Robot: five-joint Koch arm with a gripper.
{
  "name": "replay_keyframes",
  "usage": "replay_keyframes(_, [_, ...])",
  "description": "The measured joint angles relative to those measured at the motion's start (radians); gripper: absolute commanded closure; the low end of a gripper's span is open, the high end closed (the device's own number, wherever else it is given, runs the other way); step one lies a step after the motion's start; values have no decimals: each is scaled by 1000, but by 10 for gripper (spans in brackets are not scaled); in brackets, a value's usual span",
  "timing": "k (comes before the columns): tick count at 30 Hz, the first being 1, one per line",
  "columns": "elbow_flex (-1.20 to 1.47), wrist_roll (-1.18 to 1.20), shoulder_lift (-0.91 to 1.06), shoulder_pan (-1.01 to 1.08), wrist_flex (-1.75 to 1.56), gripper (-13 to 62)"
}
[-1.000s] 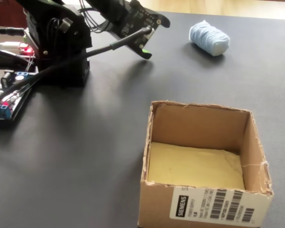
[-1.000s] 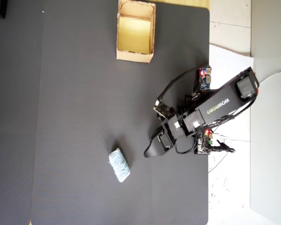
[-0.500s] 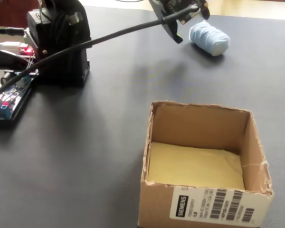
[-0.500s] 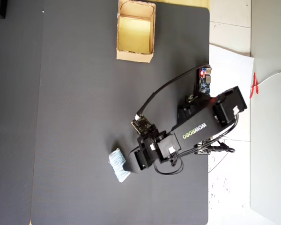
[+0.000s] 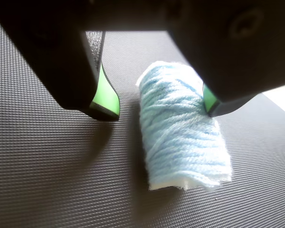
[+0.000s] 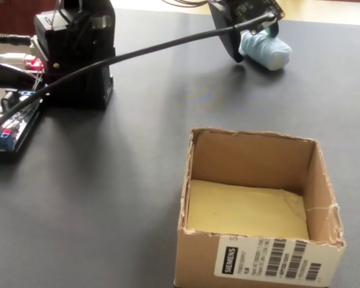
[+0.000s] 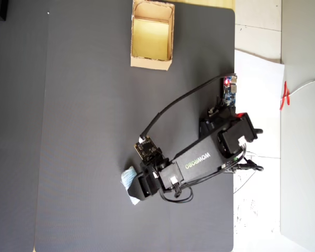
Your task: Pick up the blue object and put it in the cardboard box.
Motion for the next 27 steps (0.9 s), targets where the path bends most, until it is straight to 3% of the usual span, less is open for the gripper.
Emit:
replay_keyframes(16, [-69, -2, -109, 0, -41, 205])
replay_keyframes(22, [-124, -2, -150, 0, -48, 334])
replay_keyframes(27, [-95, -5, -153, 0, -109, 540])
